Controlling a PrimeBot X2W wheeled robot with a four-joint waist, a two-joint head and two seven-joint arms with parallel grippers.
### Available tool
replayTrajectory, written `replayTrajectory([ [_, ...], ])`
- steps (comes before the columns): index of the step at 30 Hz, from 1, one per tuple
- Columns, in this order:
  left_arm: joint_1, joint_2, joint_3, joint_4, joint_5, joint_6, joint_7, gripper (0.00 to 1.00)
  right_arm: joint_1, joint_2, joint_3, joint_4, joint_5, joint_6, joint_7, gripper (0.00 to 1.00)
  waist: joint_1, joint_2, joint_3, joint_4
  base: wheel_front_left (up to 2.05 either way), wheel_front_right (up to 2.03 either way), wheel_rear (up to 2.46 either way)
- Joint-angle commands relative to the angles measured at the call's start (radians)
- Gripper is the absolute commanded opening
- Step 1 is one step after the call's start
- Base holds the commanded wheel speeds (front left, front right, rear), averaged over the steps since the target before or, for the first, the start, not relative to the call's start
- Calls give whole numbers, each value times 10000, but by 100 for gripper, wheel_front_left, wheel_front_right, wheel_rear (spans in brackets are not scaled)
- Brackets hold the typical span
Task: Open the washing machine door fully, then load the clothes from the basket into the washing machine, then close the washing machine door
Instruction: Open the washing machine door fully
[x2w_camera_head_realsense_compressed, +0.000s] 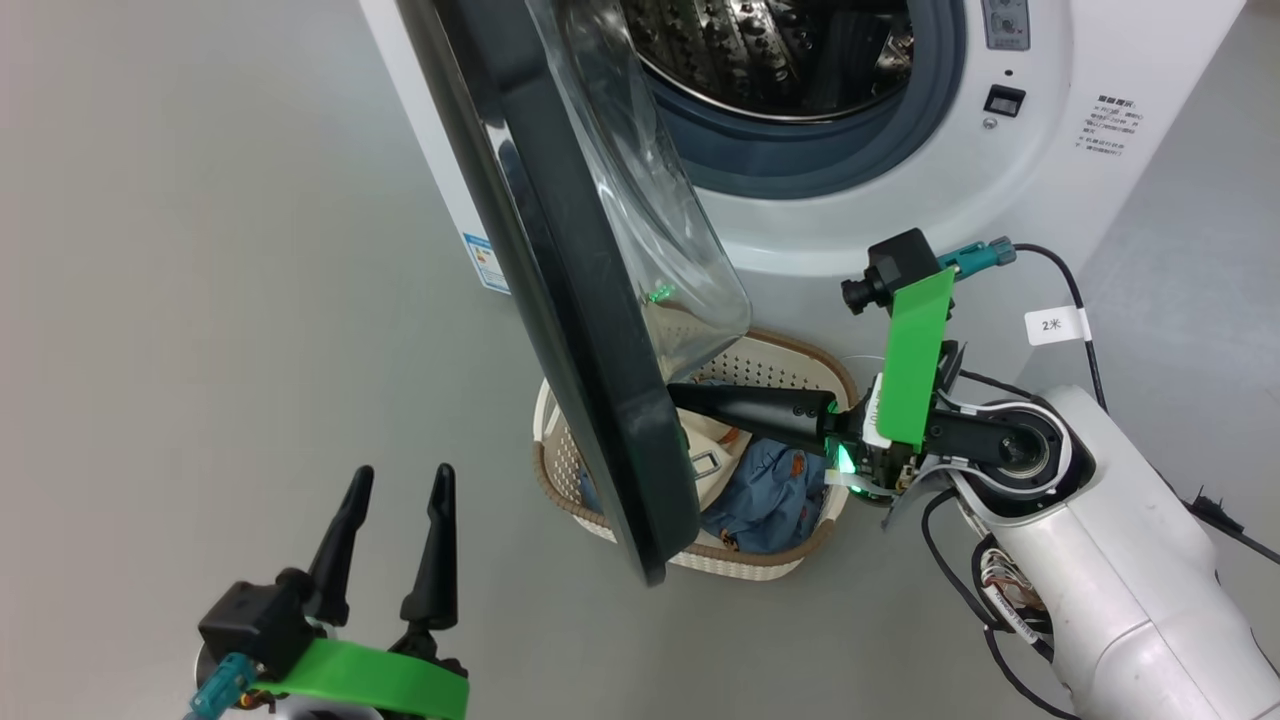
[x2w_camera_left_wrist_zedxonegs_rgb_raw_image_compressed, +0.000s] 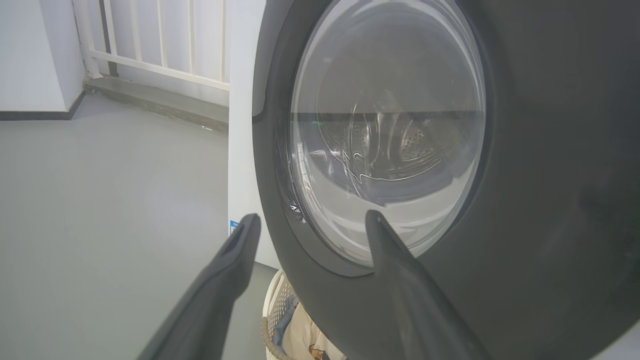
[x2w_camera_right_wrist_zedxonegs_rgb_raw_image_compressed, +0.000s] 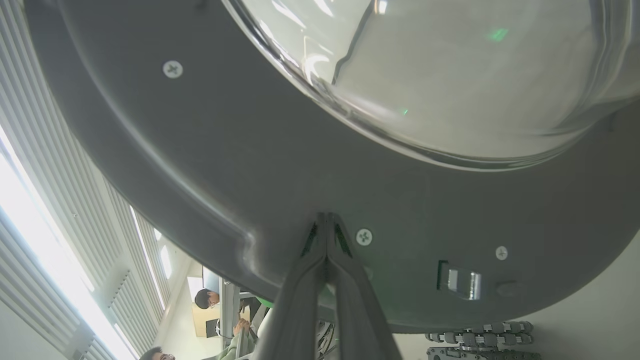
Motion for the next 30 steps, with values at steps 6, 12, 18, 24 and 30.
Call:
replayTrajectory([
  [6,23,149,324,-131,112,4,-65,100,370,154,-123,-427,-254,77,-247,0,0,0,-209,-149,0,0,0],
  [12,35,252,333,-57,100,4,-65,100,752,-66,-364,-541,-444,77,-685,58,0,0,-422,-489,0,0,0],
  [18,129,509,352,-168,-90,4,-65,100,1233,-298,-580,-768,-553,77,-1138,100,0,0,-689,-994,0,0,0],
  [24,366,732,468,-258,-109,4,-65,100,1715,-469,-727,-998,-620,77,-1552,100,0,0,-1006,-1520,0,0,0],
  [30,615,848,563,-280,-55,4,-65,100,2174,-652,-846,-1103,-673,77,-1936,100,0,0,-1278,-1893,0,0,0],
])
